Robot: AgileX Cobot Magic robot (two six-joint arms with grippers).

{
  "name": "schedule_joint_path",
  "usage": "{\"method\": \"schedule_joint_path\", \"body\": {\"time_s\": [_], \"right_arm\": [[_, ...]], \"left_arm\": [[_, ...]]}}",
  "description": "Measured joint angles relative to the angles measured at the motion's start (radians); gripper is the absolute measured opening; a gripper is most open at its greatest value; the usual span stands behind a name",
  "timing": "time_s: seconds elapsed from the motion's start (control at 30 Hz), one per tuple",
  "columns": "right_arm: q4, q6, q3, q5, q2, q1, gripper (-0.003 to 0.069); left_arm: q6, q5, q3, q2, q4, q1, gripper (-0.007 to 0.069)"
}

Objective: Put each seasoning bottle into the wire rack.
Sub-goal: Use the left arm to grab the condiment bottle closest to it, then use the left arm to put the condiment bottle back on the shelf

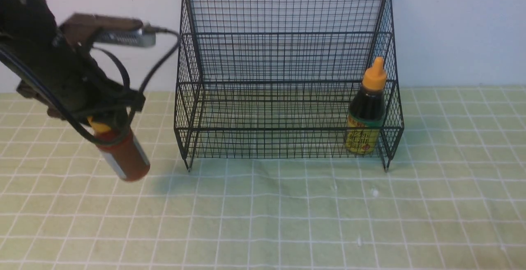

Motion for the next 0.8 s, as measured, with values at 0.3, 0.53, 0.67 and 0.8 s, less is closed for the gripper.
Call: {"method": "schedule_joint_path", "body": {"time_s": [0.3,0.53,0.67,0.8], "right_arm": [[0.000,0.000,0.000,0.000,0.000,0.000,-0.0012],[0.000,-0.002,0.000,0.000,0.000,0.000,-0.0012],[0.000,-0.002,0.000,0.000,0.000,0.000,-0.0012],[0.000,-0.002,0.000,0.000,0.000,0.000,-0.0012]], "left_arm": [[0.024,-0.076,-0.090,-0.023,-0.118,-0.074,0.0287],[0.034,-0.244,-0.091,0.033,-0.119,-0.135,0.0287],[0.047,-0.296,-0.091,0.096,-0.119,-0.146,0.0287],[0.050,-0.298,-0.091,0.175,-0.114,-0.147,0.0287]]}}
